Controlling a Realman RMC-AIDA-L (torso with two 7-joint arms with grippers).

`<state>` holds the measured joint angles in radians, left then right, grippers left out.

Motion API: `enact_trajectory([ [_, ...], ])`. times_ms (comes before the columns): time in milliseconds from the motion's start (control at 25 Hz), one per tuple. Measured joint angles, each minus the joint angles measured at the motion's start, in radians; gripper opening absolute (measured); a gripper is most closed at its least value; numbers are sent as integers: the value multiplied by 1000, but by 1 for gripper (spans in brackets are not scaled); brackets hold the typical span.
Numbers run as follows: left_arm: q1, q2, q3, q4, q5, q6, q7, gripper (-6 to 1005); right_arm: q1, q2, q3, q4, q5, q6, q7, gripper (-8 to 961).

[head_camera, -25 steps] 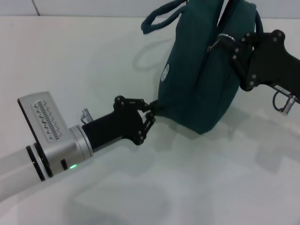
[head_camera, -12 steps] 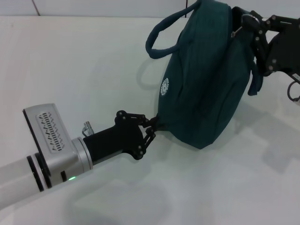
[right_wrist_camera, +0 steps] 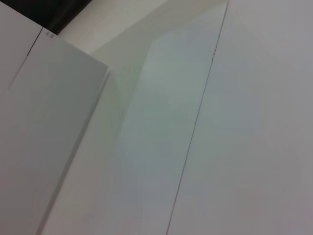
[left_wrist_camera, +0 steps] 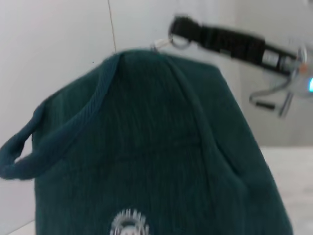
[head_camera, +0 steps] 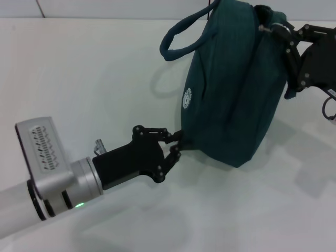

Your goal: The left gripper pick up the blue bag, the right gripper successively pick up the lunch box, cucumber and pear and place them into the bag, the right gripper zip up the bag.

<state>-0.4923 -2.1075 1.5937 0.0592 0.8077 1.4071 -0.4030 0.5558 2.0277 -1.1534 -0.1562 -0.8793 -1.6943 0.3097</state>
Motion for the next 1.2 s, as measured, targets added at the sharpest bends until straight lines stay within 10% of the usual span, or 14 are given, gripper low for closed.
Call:
enact_trajectory([
  [280, 64, 0, -11, 41, -63, 149, -58, 200, -2, 0, -26, 2, 0, 0, 1, 15],
  [720, 20, 0, 24, 97, -136, 148, -223, 670, 11, 0, -51, 26, 3, -2, 0, 15],
  [1200, 5, 0, 460, 254, -545, -70, -271, 887, 10, 0, -93, 26, 5, -2, 0, 15],
])
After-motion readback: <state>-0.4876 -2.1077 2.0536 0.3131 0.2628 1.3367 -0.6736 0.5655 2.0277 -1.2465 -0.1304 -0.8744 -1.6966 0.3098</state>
